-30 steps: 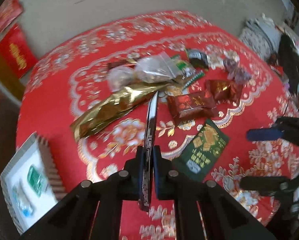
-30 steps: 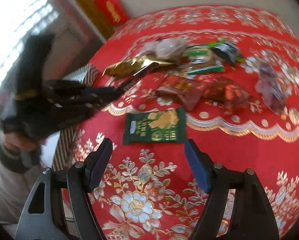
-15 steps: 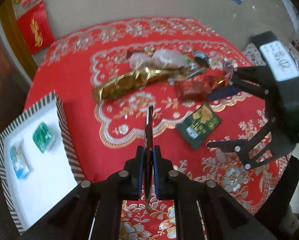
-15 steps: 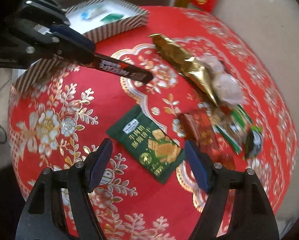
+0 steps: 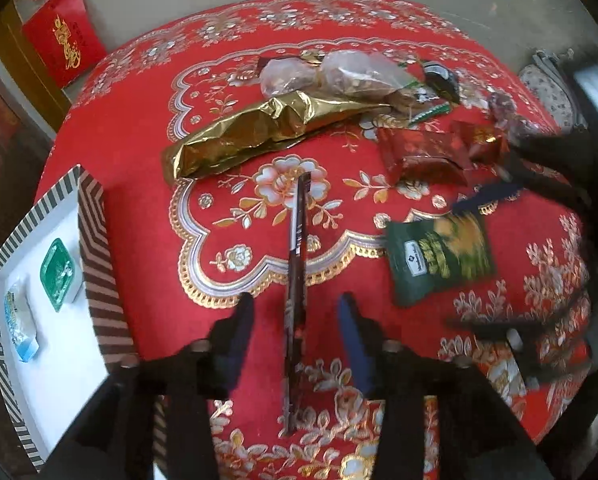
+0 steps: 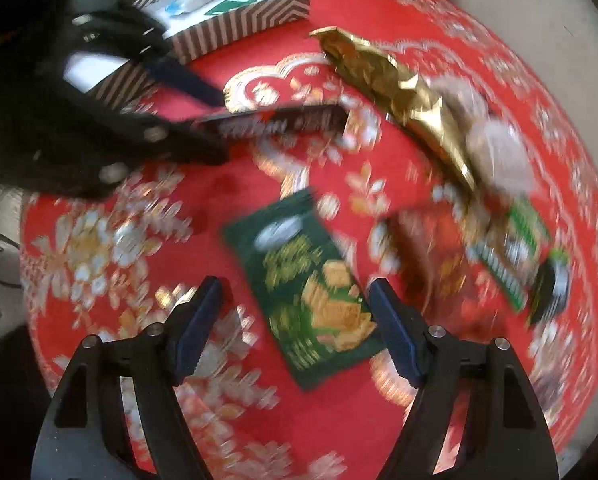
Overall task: Organize snacks
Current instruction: 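Grasp the Nescafe stick with left tool while right tool approaches green cracker packet, then grasp the green cracker packet with the right tool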
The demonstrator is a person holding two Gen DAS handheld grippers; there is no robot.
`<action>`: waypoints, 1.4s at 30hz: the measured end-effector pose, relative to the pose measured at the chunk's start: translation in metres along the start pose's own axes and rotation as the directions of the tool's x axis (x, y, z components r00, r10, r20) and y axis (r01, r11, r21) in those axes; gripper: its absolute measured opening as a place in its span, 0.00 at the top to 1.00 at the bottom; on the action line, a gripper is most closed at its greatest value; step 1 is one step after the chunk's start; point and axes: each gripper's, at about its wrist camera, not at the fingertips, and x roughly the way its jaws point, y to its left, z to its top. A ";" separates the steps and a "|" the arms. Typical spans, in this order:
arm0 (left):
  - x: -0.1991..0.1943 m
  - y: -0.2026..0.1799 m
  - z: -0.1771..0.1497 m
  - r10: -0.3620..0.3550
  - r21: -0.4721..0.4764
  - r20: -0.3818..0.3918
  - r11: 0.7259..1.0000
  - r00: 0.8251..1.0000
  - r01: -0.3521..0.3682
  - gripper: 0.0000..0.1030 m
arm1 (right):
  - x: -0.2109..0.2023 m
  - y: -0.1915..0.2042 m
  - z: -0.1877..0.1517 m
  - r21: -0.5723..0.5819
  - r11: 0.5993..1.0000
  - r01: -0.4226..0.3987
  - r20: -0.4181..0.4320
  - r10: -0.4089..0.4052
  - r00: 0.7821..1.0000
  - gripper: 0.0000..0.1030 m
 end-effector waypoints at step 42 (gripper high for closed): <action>-0.047 -0.004 -0.036 0.119 -0.118 0.146 0.988 0.982 -0.103 0.80 | -0.046 0.052 -0.031 0.412 0.907 0.086 0.305 -0.227 0.925 0.55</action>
